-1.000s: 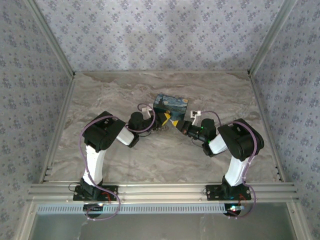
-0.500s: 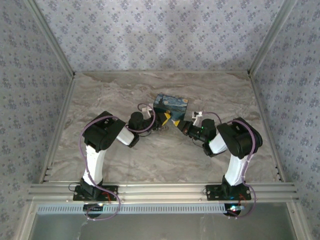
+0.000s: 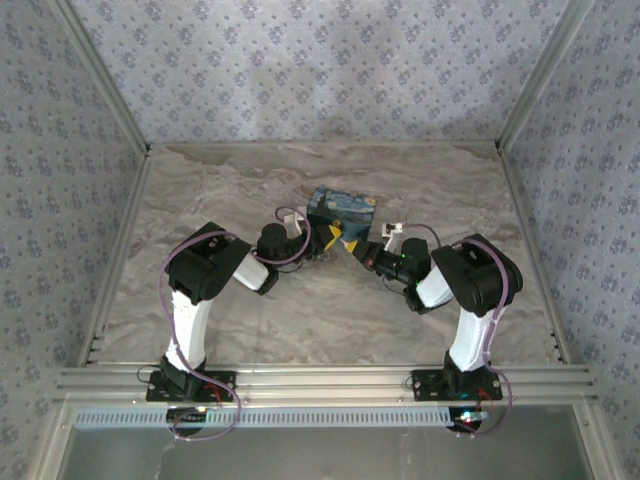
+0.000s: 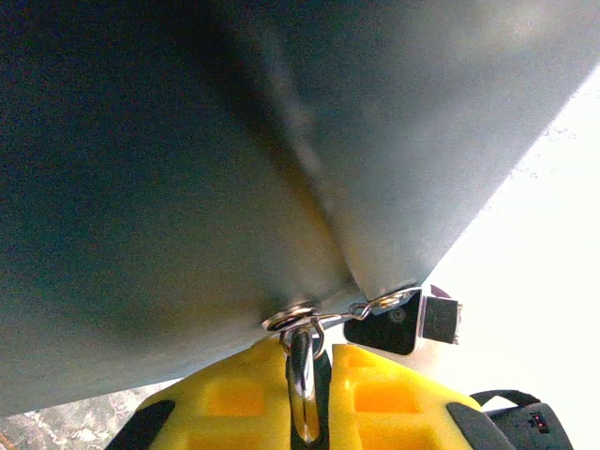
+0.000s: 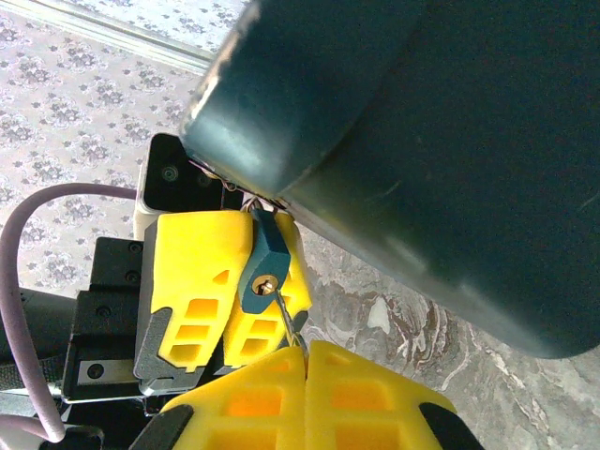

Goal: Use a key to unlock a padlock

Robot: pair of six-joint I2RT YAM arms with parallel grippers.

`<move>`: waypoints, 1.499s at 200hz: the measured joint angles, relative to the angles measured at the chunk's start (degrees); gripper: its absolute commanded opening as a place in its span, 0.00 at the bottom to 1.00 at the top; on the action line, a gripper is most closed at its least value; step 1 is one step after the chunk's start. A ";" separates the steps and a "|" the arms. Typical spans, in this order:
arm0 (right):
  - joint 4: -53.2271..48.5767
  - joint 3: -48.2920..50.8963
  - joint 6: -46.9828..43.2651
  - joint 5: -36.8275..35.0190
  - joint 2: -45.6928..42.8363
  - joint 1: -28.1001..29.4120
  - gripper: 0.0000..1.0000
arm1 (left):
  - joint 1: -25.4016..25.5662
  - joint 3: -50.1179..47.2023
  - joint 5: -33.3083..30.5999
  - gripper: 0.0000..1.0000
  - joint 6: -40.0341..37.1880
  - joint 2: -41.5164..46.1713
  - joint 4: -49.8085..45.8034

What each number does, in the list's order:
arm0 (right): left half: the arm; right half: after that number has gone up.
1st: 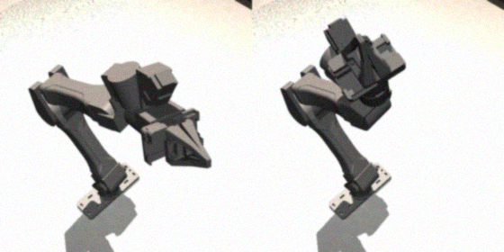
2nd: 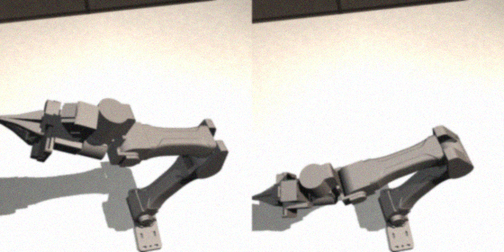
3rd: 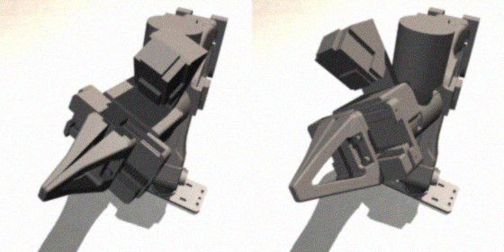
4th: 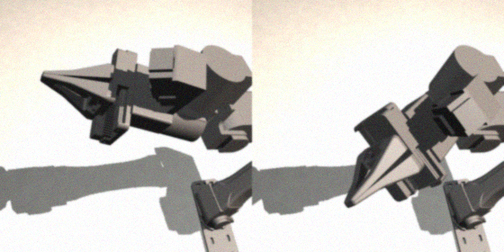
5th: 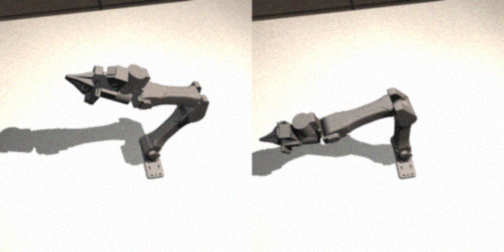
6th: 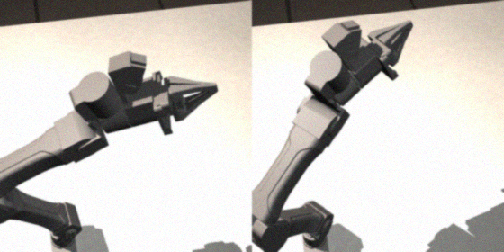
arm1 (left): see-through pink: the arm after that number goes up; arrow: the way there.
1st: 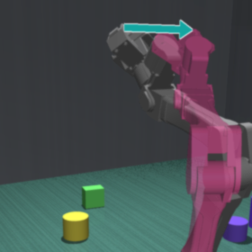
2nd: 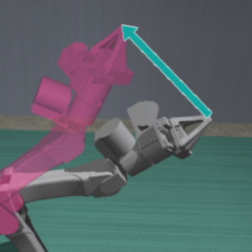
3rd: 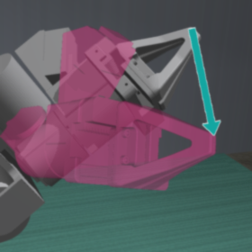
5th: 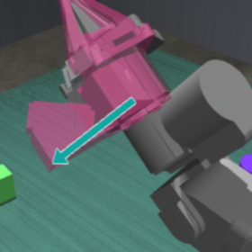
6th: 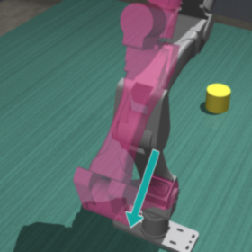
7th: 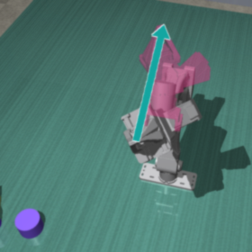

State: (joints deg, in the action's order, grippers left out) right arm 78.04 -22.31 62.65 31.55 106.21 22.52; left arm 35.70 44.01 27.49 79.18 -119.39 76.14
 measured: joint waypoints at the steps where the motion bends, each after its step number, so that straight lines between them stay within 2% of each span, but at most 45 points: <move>1: 0.02 0.00 0.00 0.00 0.00 -0.02 0.00 | 0.00 0.04 0.00 0.00 0.00 0.00 0.00; 300: -0.37 -2.25 1.16 1.31 -0.13 -1.46 0.00 | -0.07 1.81 -0.55 0.00 1.05 -0.79 0.44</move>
State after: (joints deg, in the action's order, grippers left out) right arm 77.67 -24.56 63.81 32.86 106.08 21.06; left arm 35.64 45.82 26.94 80.23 -120.18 76.58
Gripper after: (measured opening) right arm 0.064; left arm 0.105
